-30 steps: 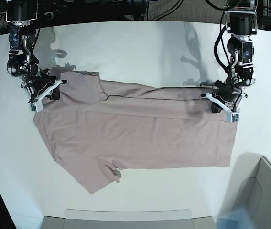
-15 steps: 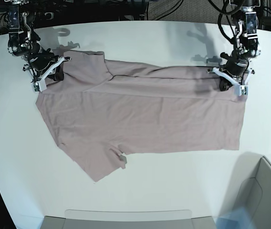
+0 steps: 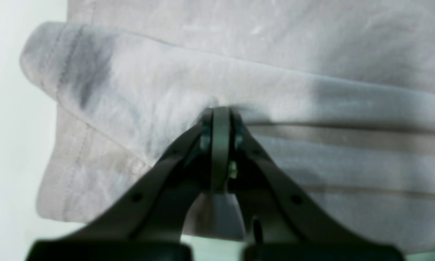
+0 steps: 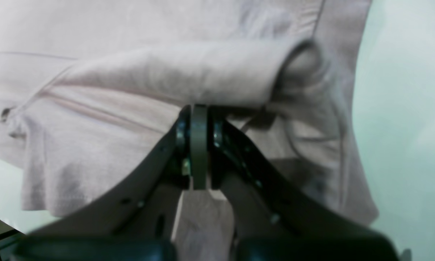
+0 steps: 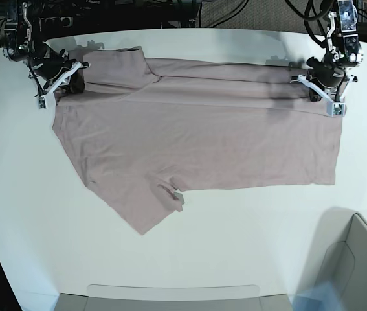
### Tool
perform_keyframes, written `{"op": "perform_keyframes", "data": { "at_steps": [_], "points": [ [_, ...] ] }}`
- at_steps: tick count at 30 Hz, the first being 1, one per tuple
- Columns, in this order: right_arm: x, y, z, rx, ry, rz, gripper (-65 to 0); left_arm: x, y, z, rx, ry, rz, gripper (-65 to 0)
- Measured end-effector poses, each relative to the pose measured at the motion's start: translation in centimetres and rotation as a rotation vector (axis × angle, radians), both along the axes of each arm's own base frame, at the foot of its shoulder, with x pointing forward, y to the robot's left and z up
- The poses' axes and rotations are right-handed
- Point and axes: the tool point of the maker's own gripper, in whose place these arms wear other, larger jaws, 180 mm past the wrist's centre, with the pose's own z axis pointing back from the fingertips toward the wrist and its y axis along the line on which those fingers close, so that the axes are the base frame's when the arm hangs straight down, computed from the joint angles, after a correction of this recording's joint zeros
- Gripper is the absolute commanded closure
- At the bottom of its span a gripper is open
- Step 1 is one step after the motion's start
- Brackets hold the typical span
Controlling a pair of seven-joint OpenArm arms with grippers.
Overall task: Fold the T-shirt properly
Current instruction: 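Release the fold and reposition both grippers along the folded edge, then move both grippers to the hem corners and grasp the hem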
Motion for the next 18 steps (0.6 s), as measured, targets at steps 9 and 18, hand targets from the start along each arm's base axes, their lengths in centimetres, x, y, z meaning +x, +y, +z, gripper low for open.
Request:
{"op": "perform_keyframes", "data": {
  "at_steps": [9, 18],
  "points": [
    [1.4, 0.0, 4.3, -0.065, -0.09, -0.004, -1.9, 1.7, -1.3, 2.6, 0.029, -0.006, -0.045, 0.0],
    [4.9, -1.9, 10.5, -0.112, -0.229, -0.075, -4.1, 4.9, -2.6, 6.3, 0.041, -0.076, -0.093, 0.0]
  ]
}}
